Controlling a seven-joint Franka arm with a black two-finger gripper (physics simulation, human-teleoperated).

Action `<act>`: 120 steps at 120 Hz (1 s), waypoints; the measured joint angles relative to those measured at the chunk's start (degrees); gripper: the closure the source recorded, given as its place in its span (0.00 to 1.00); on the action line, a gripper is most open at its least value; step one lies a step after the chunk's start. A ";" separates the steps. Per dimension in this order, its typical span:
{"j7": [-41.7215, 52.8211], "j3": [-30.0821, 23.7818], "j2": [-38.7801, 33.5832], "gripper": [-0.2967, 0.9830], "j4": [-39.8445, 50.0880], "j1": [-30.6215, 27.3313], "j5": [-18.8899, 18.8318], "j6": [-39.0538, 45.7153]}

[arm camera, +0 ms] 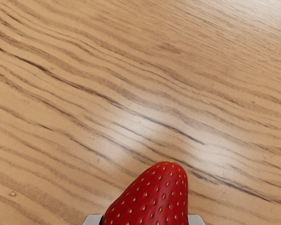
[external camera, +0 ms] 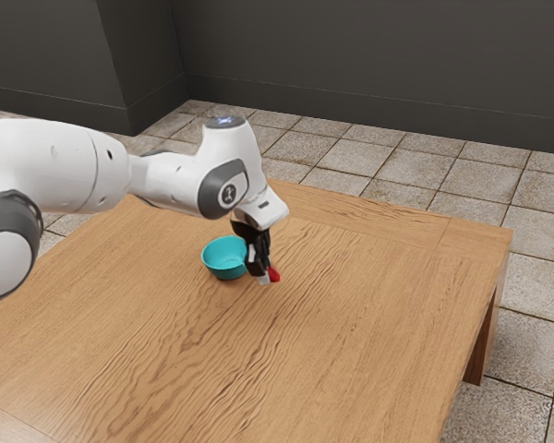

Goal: Take strawberry from the bowl

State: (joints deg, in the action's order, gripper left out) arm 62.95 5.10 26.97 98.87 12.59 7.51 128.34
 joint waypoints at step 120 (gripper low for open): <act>-22.10 4.07 -34.51 0.24 -3.34 -2.56 -5.78 -37.24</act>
State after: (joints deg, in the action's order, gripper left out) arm 40.85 9.17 -7.54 95.53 10.03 1.73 91.10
